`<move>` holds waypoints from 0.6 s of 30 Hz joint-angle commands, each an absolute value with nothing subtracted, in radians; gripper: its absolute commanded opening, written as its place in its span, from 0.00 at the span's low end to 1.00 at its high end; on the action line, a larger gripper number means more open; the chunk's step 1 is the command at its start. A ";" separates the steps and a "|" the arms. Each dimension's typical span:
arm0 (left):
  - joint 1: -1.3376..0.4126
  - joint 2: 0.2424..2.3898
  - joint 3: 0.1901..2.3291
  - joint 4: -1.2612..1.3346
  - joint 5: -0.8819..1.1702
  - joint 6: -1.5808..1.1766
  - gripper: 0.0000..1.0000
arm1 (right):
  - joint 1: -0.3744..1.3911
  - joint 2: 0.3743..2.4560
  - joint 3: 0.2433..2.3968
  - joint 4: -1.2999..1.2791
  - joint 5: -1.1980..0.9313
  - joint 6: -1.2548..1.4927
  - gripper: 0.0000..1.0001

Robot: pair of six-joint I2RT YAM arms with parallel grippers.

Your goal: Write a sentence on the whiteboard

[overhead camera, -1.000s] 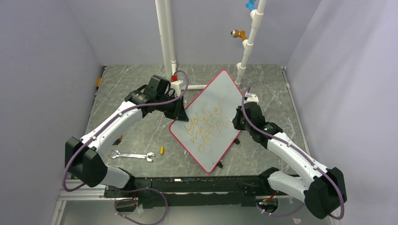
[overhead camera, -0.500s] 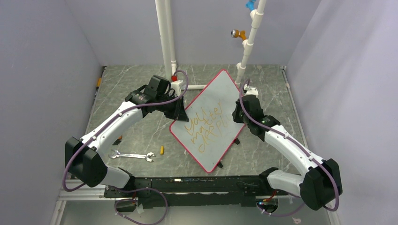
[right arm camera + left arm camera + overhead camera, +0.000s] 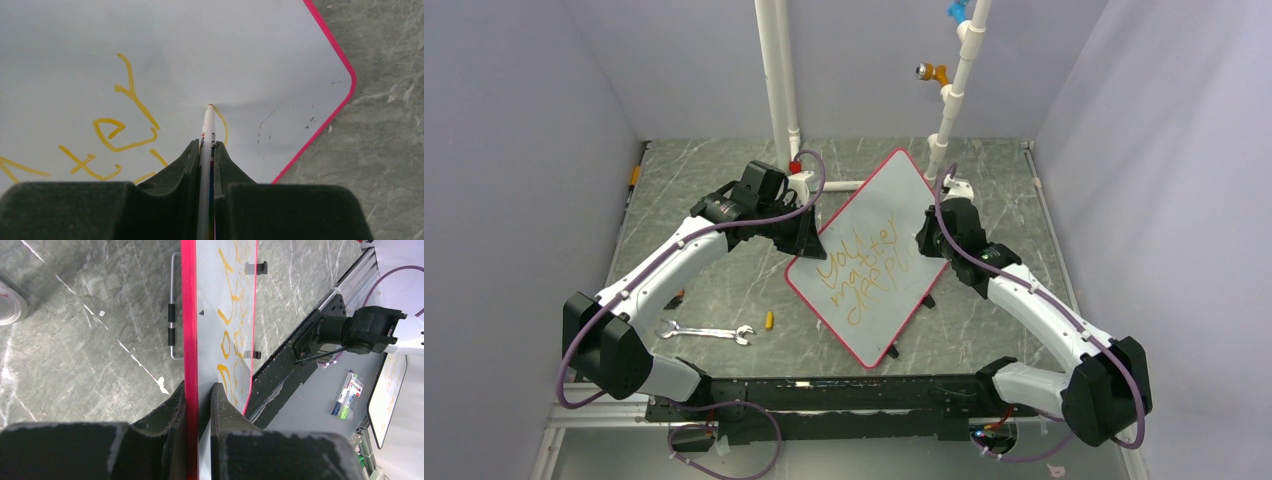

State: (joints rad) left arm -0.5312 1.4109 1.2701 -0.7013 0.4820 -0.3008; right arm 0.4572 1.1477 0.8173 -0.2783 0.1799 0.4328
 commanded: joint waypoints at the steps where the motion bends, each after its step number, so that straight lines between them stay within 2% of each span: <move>1: -0.518 1.416 1.282 -0.701 0.224 -0.174 0.00 | 0.462 1.131 0.782 -0.255 0.104 0.437 0.00; 18: -0.519 1.408 1.281 -0.700 0.224 -0.175 0.00 | 0.461 1.051 0.672 -0.338 0.094 0.481 0.00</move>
